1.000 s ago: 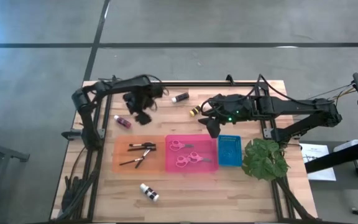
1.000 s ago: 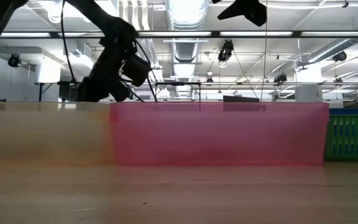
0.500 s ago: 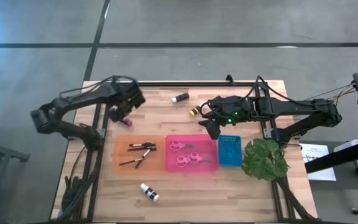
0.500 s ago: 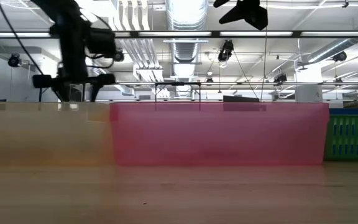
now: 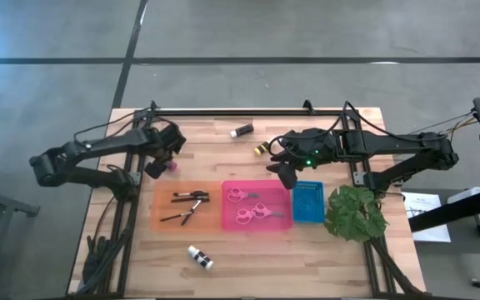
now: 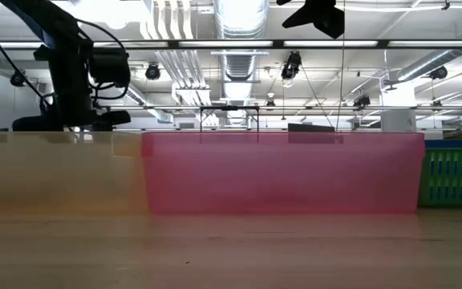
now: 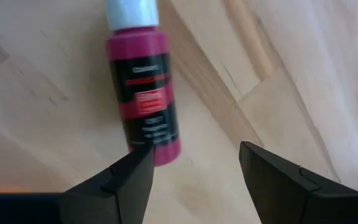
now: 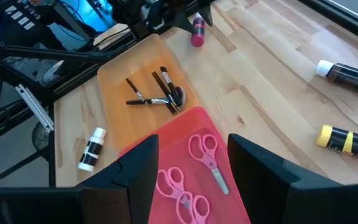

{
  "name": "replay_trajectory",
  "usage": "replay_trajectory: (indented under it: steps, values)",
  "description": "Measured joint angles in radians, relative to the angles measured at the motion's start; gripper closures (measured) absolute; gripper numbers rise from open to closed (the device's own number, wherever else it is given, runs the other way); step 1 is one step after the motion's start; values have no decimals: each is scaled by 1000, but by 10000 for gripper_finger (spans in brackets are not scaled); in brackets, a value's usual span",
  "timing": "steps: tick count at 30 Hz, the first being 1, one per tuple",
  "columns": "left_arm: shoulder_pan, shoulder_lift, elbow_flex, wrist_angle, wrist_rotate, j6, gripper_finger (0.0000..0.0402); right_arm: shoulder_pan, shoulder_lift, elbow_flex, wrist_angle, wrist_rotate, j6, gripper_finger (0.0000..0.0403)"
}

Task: Pick & Place Paint Supplies
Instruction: Put the pink paint bottle into the blue bin

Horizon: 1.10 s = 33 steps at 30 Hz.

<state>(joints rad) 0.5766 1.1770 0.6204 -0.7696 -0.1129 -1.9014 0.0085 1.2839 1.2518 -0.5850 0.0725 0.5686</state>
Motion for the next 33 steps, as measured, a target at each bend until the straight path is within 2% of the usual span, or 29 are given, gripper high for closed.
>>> replay_trajectory:
  steps: [8,15,22,26,33]
  values:
    - [0,5,12,-71,8,14,160,-7,0,-3,-1,3,1,216]
    - [6,27,-10,-69,23,-13,160,-7,0,-5,0,5,0,216]
    - [9,114,-25,23,26,-43,163,-7,0,-5,-1,6,3,216]
    - [8,178,-25,34,29,-40,192,-7,0,-5,-2,6,4,216]
    - [7,215,-5,77,25,64,287,-7,0,-5,-11,6,7,216]
